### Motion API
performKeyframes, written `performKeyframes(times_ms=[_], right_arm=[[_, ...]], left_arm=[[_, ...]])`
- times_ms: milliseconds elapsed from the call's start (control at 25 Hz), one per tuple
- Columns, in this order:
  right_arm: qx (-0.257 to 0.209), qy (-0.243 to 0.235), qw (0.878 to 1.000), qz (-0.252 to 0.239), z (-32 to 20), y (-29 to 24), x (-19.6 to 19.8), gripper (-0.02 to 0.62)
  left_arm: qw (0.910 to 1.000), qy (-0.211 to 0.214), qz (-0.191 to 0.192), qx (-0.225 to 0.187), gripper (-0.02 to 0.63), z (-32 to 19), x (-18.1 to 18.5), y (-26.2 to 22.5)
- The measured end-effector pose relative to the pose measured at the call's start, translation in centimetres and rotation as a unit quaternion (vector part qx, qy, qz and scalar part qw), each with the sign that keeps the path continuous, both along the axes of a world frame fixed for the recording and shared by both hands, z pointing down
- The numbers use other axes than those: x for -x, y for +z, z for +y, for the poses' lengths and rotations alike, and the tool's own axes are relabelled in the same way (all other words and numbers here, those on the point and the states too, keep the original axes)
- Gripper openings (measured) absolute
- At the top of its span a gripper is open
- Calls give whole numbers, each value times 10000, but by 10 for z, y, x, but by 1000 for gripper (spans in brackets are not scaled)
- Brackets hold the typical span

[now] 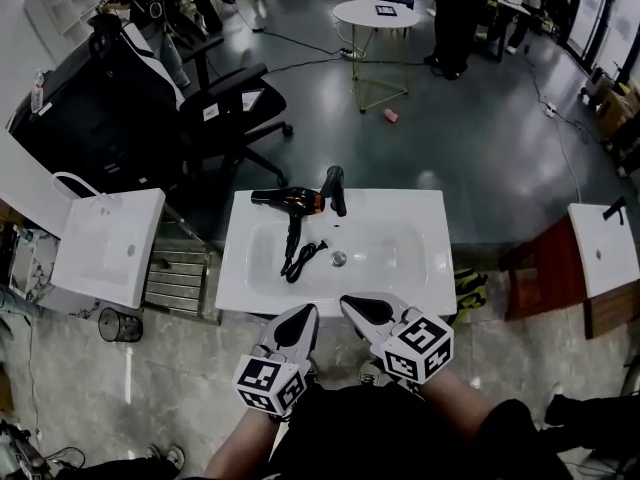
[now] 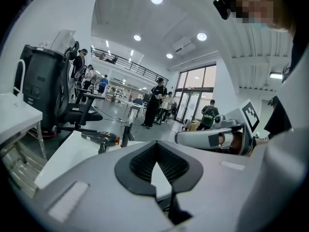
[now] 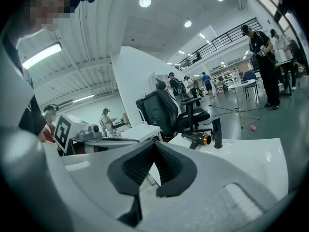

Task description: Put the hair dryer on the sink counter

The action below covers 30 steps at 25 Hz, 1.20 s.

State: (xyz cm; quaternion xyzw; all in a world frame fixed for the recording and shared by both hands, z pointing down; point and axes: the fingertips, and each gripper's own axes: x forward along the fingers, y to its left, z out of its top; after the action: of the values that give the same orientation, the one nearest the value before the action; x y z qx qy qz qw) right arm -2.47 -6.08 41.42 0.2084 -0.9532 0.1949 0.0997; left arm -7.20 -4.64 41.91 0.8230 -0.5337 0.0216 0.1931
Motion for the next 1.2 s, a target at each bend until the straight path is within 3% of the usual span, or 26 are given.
performKeyframes(times_ms=[760,1200], right_arm=[[162,-463,9988,58,21,18,-5,2],[201,-435,9989,1,17,20,-9,1]], left_arm=[[9995,-255,87,176,3,17,-18,20],[9996,-215,29,200,3,13,-22,20]])
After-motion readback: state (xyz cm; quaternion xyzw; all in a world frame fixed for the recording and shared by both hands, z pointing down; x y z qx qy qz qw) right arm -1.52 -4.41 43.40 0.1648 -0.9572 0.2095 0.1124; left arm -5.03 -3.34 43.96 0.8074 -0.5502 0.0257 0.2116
